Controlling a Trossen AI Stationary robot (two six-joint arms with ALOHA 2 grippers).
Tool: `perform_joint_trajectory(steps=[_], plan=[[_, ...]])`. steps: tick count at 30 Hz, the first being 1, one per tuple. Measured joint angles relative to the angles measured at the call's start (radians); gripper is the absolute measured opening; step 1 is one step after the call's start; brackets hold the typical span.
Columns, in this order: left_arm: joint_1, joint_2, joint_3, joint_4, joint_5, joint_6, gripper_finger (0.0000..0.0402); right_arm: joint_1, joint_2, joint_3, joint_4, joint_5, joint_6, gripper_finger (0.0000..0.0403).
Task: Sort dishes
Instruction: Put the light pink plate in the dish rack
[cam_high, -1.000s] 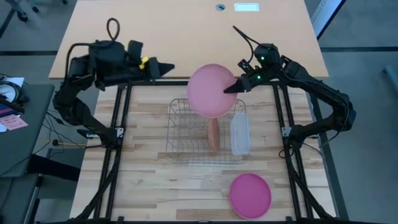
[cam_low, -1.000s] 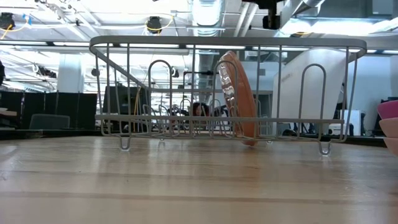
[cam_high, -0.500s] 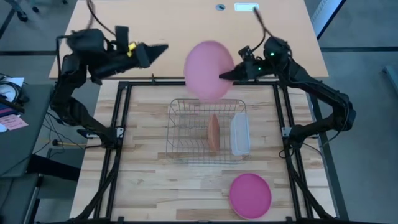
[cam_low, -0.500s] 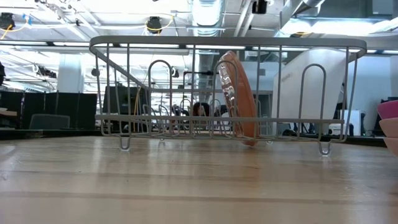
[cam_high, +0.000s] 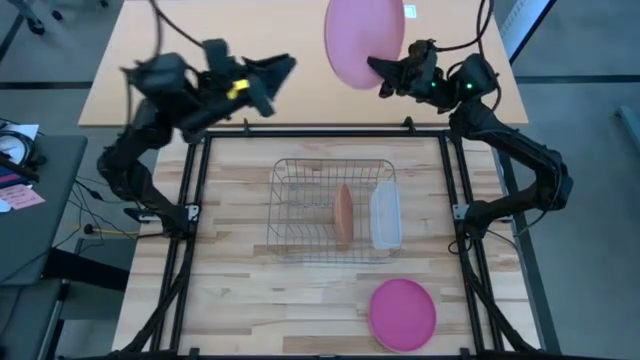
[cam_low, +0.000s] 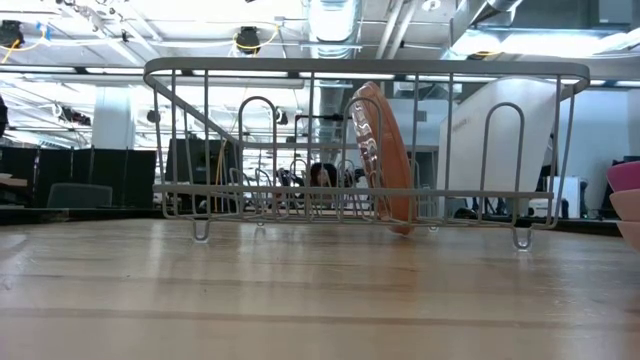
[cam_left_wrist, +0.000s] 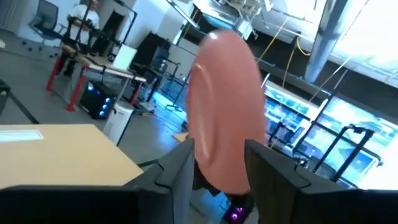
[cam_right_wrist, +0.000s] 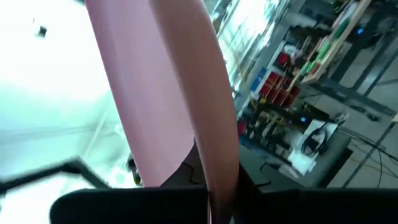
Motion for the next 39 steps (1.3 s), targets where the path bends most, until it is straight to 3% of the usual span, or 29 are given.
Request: perform_joint_trajectory(steps=[3, 8, 12, 16, 21, 27, 32, 39], plan=[[0.006, 0.039, -0.001, 0.060, -0.068, 0.030, 0.0148, 0.011, 0.000, 0.000, -0.005, 0.040, 0.004, 0.0025], [0.003, 0.083, -0.001, 0.182, -0.313, 0.115, 0.0179, 0.038, 0.000, 0.000, -0.027, 0.110, -0.005, 0.0025], [-0.011, 0.111, 0.000, 0.318, -0.298, 0.267, 0.0191, 0.051, 0.000, 0.000, -0.085, 0.161, -0.048, 0.0025], [-0.026, 0.124, 0.000, 0.352, -0.277, 0.342, 0.0192, 0.058, 0.000, 0.000, -0.180, 0.183, -0.121, 0.0025], [-0.027, 0.125, 0.000, 0.331, -0.290, 0.299, 0.0192, 0.076, 0.000, -0.001, -0.256, 0.204, -0.177, 0.0025], [-0.030, 0.127, 0.000, 0.183, -0.437, 0.180, 0.0188, 0.082, 0.000, -0.001, -0.258, 0.230, -0.208, 0.0025], [-0.038, 0.124, 0.000, 0.163, -0.498, 0.182, 0.0181, 0.082, 0.001, -0.001, -0.264, 0.230, -0.224, 0.0025], [-0.032, 0.125, 0.000, 0.119, -0.505, 0.205, 0.0150, 0.097, 0.001, -0.001, -0.281, 0.230, -0.249, 0.0025]])
